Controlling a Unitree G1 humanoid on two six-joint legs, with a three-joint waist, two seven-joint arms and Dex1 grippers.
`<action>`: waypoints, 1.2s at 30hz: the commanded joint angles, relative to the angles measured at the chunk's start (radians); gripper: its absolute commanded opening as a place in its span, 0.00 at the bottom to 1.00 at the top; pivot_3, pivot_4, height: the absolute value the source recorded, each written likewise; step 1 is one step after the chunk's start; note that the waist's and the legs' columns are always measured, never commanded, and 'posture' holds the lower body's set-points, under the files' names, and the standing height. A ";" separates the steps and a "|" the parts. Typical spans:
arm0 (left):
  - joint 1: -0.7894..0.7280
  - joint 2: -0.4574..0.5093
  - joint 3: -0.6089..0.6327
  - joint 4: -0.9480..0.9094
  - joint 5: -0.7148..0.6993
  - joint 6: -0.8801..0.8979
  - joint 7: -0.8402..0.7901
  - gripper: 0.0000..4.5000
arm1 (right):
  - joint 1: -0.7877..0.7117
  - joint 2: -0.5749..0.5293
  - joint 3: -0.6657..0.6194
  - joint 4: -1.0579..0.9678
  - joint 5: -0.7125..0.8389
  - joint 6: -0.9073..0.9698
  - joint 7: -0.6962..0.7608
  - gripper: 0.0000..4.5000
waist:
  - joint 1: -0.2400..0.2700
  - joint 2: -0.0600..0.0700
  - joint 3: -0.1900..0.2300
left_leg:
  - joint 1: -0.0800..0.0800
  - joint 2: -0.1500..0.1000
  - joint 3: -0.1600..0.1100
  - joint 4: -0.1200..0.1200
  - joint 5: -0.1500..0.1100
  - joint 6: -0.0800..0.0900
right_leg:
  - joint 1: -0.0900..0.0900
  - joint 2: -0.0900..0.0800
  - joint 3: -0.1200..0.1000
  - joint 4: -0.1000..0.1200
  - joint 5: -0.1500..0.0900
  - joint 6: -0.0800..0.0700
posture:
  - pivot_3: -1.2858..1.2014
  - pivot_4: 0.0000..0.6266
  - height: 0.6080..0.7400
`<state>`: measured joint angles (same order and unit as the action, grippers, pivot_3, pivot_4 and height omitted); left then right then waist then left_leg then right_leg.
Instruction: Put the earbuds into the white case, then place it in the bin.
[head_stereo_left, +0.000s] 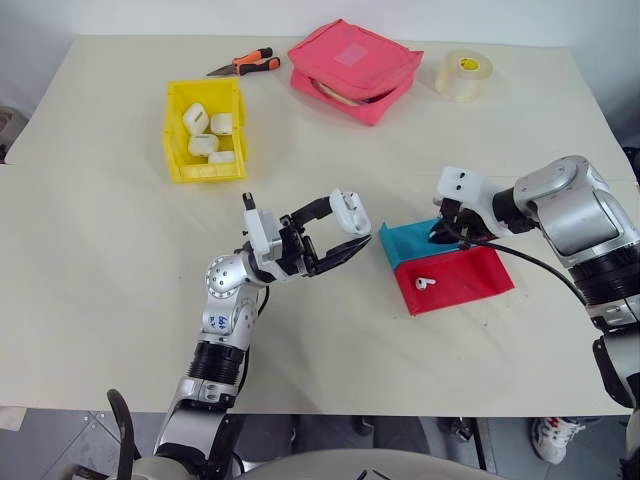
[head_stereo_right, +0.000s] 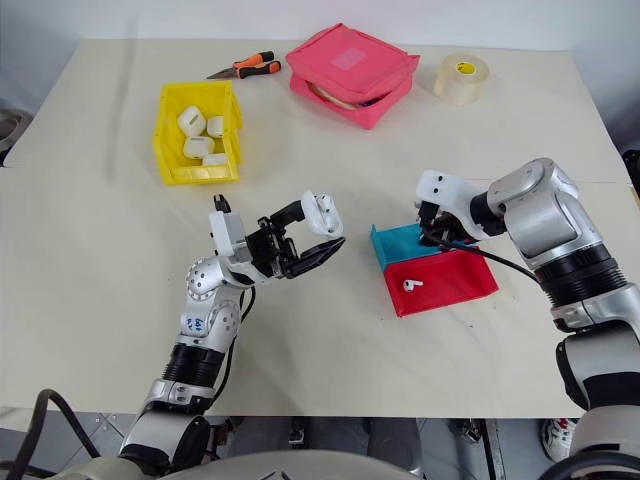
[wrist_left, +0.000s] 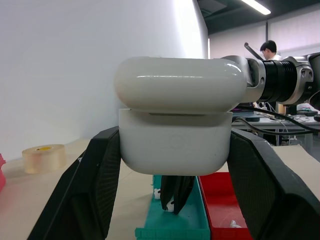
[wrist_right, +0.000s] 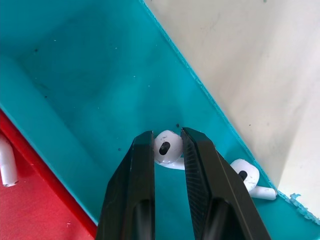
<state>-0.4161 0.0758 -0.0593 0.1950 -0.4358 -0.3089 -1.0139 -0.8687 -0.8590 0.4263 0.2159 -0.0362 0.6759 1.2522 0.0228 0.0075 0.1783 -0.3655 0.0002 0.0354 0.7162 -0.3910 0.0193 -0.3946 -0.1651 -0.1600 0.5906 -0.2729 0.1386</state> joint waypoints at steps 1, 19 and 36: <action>0.005 0.004 -0.011 -0.045 -0.011 -0.010 -0.012 0.62 | 0.011 -0.010 -0.087 -0.087 0.034 0.014 -0.018 0.10 | 0.000 0.000 0.000 | 0.000 0.000 0.000 0.000 0.000 0.000 | 0.000 0.000 0.000 0.000 0.000 0.000 | 0.52 0.24 1.00; -0.141 0.043 0.023 0.218 -0.054 -0.002 -0.243 0.62 | 0.372 0.373 -0.826 -0.904 0.881 0.547 -0.493 0.10 | 0.001 0.000 0.000 | -0.001 0.000 -0.001 0.001 0.000 0.000 | 0.000 0.000 -0.001 0.001 0.000 0.000 | 0.52 0.24 1.00; -0.252 -0.006 0.052 0.295 -0.052 -0.008 -0.327 0.62 | 0.531 0.532 -0.751 -0.979 1.244 0.463 -0.979 0.10 | -0.001 0.000 0.000 | 0.000 -0.001 0.000 -0.001 0.000 0.000 | 0.000 0.000 0.001 0.001 0.000 0.000 | 0.52 0.24 1.00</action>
<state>-0.6564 0.0770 -0.0161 0.5239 -0.4695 -0.3111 -1.3420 -0.3386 -0.3182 -0.3304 -0.7347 1.1686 1.1747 0.2984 0.0218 0.0077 0.1781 -0.3653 -0.0013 0.0350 0.7156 -0.3910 0.0194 -0.3951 -0.1650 -0.1595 0.5918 -0.2728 0.1388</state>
